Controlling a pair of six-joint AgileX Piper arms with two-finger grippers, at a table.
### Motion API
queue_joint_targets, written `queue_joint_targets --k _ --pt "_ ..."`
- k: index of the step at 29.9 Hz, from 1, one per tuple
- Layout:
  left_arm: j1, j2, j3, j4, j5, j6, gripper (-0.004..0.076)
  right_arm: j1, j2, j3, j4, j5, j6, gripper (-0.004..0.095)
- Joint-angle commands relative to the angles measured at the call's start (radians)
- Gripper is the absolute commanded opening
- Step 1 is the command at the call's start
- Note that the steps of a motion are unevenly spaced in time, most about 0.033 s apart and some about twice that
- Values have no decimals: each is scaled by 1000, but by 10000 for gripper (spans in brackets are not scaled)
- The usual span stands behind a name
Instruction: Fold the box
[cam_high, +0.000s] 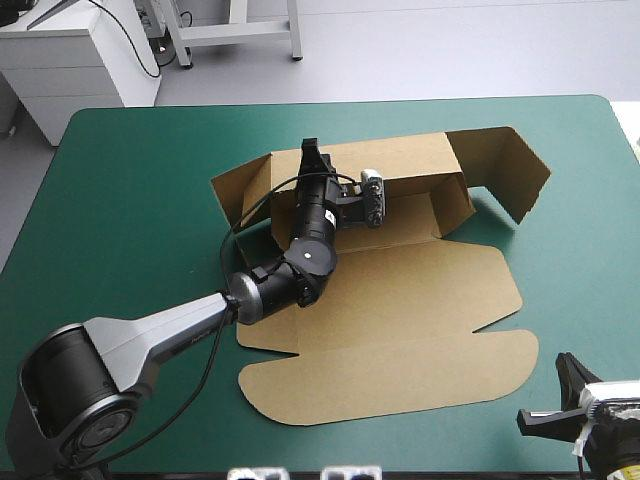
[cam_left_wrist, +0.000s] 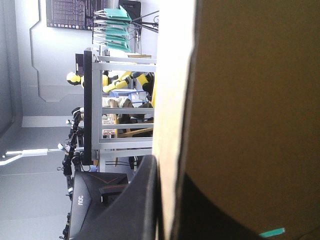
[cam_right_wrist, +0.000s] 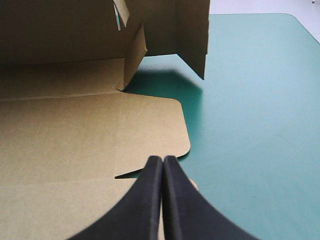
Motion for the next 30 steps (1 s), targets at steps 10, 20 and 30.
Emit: queue_joint_targets --k 10,20,30 --pt "16 -3 -29 44 15 -24 -8 -5 66 -23 8 -74 -2 -18" --pt "16 -3 -29 43 53 -25 -8 -5 77 -23 8 -74 -2 -18" --pt "16 16 -29 42 53 -26 -8 -5 318 -156 15 -85 45 -18"
